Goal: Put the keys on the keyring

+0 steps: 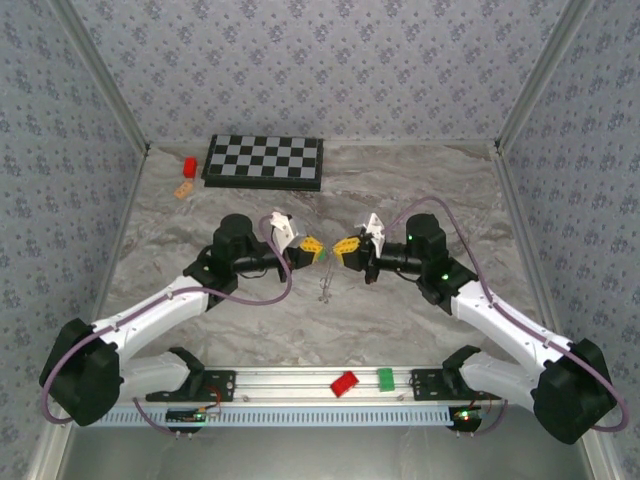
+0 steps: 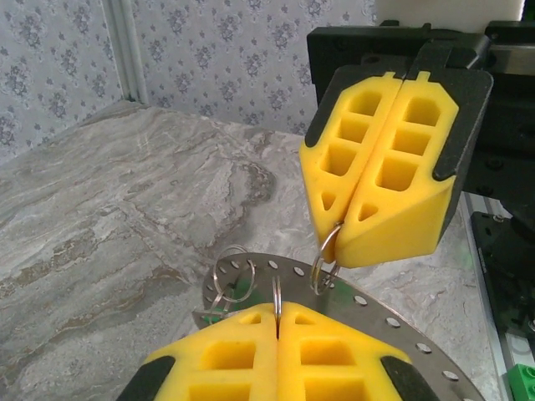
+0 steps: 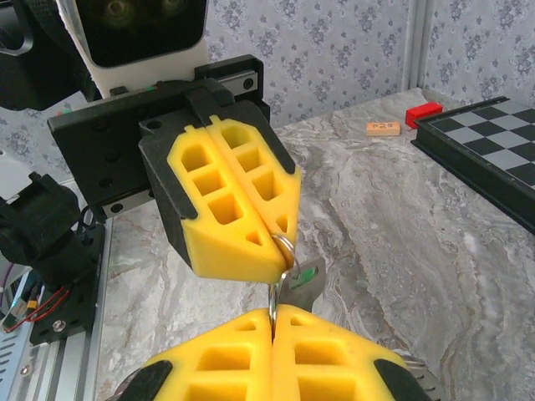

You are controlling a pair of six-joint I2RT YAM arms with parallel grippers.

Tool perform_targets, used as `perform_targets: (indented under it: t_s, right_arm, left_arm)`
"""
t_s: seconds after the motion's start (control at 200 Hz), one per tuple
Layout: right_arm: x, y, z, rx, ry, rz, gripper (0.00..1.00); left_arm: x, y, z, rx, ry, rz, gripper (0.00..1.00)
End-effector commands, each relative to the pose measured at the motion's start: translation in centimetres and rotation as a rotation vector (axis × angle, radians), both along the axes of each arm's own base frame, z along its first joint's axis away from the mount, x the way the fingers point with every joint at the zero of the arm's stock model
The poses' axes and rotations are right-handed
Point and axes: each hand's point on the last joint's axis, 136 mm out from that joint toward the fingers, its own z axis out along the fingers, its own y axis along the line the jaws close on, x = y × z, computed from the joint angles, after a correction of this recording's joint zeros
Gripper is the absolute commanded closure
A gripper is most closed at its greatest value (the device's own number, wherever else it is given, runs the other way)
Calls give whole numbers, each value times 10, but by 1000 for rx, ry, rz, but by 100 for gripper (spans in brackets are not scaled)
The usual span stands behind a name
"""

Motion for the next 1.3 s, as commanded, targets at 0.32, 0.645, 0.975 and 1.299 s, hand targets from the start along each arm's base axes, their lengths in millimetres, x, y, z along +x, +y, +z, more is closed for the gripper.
perform_targets:
  t_s: [0.32, 0.645, 0.975, 1.299]
  right_arm:
    - [2, 1, 20, 17, -66, -13, 100]
    - [0, 2, 21, 19, -66, -4, 100]
    - [1, -1, 21, 20, -86, -27, 100]
    - [-1, 0, 23, 27, -87, -18, 100]
  left_arm:
    - [-13, -7, 27, -30, -61, -76, 100]
    - [-14, -10, 22, -12, -44, -91, 100]
    - [-9, -8, 20, 1, -62, -60, 100]
    - [-11, -8, 19, 3, -58, -73, 100]
